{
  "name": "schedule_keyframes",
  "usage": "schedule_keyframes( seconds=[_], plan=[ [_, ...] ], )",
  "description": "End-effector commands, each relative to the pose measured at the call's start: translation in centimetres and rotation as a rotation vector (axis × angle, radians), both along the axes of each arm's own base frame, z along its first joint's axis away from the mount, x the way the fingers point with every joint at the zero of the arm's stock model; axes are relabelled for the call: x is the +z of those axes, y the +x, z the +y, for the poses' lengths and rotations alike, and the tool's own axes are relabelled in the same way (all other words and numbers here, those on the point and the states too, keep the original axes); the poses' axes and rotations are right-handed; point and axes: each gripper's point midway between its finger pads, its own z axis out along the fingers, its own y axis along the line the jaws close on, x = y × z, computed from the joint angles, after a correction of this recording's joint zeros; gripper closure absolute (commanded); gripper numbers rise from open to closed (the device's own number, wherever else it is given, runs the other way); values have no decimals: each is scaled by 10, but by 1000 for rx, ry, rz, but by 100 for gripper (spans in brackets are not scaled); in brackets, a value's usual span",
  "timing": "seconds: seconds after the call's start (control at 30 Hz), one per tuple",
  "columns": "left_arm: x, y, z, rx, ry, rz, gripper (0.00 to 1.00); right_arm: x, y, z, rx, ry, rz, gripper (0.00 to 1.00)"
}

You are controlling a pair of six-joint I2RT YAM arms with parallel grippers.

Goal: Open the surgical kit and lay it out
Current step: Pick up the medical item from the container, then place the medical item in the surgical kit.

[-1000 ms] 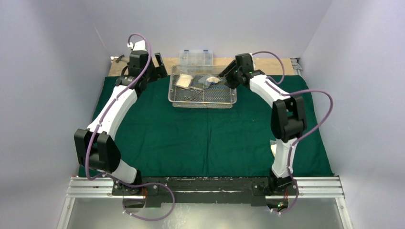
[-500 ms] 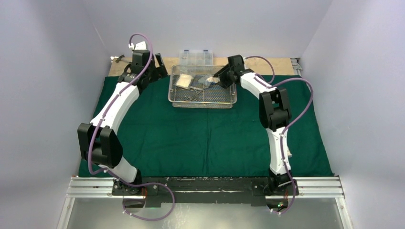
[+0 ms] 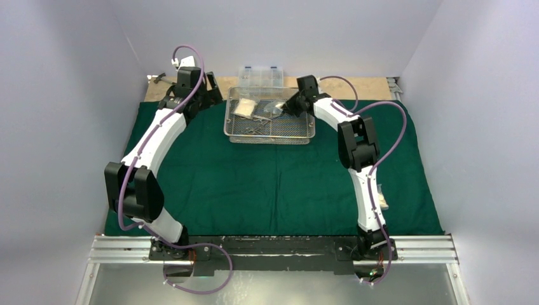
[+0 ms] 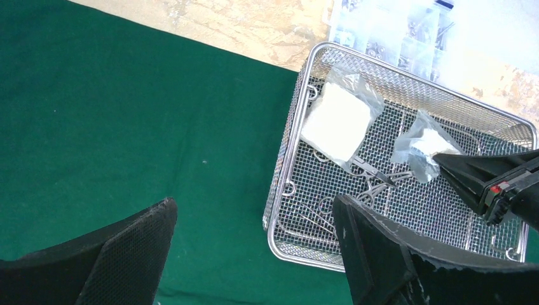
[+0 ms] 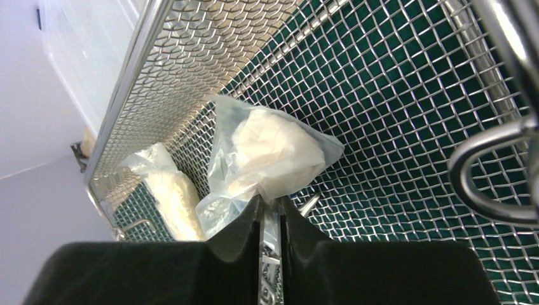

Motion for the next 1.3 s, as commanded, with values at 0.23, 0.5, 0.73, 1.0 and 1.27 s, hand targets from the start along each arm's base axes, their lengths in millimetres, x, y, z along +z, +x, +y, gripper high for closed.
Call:
schedule_keyframes(
  seconds=[0.23,0.5,0.73,1.0,1.27],
  plan=[
    [23,6,7,13,43,-55,8,100,17,14,73,-3,-285,100],
    [26,4,9,14,54,-65,8,192,-8,14,148,-18,-464,100],
    [29,2,7,5,45,-83,8,203,-80,-31,176,-195,-395,100],
    [24,4,2,-18,29,-90,8,187,-193,-121,125,-455,-179,100],
    [-1,0,-4,-34,-5,-54,8,133,-307,-173,180,-541,153,100]
  ],
)
